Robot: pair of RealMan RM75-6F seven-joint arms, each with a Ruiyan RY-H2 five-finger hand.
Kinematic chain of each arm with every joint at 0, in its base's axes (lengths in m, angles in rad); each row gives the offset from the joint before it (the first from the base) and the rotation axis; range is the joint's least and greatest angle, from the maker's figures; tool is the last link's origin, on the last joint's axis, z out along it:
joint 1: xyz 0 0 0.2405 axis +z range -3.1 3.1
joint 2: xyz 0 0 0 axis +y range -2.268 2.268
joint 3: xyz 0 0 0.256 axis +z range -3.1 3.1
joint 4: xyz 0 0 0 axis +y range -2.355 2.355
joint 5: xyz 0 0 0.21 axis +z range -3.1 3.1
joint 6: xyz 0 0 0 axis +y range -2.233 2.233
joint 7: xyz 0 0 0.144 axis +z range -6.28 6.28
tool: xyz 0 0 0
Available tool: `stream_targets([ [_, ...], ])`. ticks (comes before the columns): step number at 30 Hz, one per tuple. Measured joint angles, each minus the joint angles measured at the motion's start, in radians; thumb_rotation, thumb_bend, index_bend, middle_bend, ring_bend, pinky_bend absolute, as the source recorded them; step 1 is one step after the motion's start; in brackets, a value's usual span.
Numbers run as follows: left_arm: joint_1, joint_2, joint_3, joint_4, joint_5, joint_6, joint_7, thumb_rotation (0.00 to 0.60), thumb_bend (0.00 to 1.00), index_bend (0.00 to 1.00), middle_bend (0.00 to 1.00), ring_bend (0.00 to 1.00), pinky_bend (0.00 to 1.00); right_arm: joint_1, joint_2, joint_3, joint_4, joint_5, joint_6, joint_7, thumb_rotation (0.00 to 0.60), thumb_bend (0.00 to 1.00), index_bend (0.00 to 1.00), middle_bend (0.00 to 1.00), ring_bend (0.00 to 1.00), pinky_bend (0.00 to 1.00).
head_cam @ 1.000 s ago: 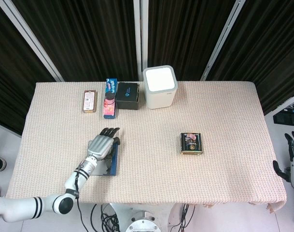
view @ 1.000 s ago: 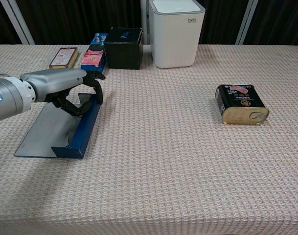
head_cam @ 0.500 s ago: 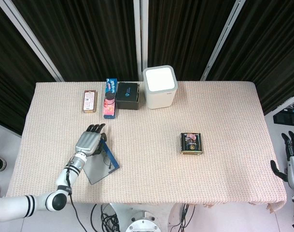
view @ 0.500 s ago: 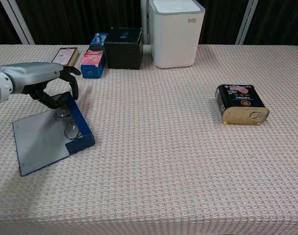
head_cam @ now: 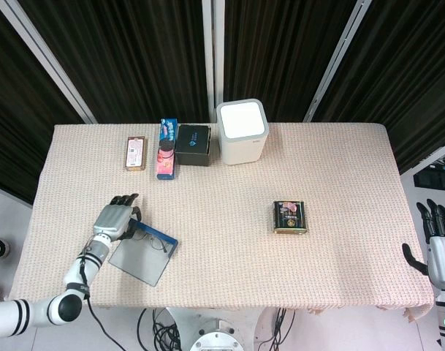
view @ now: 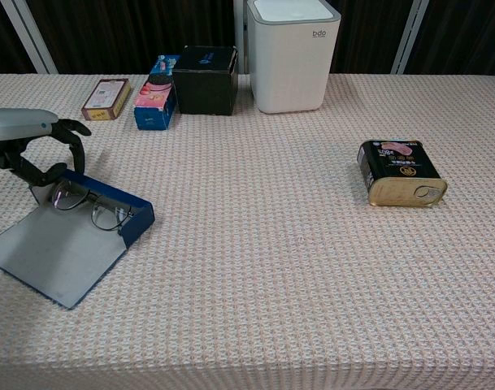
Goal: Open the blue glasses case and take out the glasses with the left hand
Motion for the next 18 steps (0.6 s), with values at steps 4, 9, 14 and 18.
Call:
stream_targets([
  [4,-0.002,0.032,0.017,-0.029,-0.017,-0.015,-0.006,0.583,0.61,0.42,0.0,0.0,0.03,0.0,0.0,-0.001,-0.002,0.0,0.001,-0.004,0.6,0.28,0.0,0.0,0.0,0.0],
  [9,-0.014,0.06,0.035,-0.063,-0.041,-0.021,0.005,0.545,0.61,0.43,0.0,0.0,0.03,0.002,0.0,-0.003,-0.004,-0.003,0.0,-0.009,0.6,0.28,0.0,0.0,0.0,0.0],
  [14,-0.029,0.085,0.054,-0.101,-0.067,-0.019,0.024,0.495,0.6,0.46,0.0,0.0,0.03,0.002,0.001,-0.003,-0.006,-0.003,0.001,-0.01,0.6,0.28,0.0,0.0,0.0,0.0],
  [18,-0.042,0.103,0.071,-0.129,-0.097,-0.019,0.038,0.478,0.6,0.47,0.0,0.0,0.03,0.002,0.003,-0.003,-0.008,-0.005,0.003,-0.011,0.6,0.28,0.0,0.0,0.0,0.0],
])
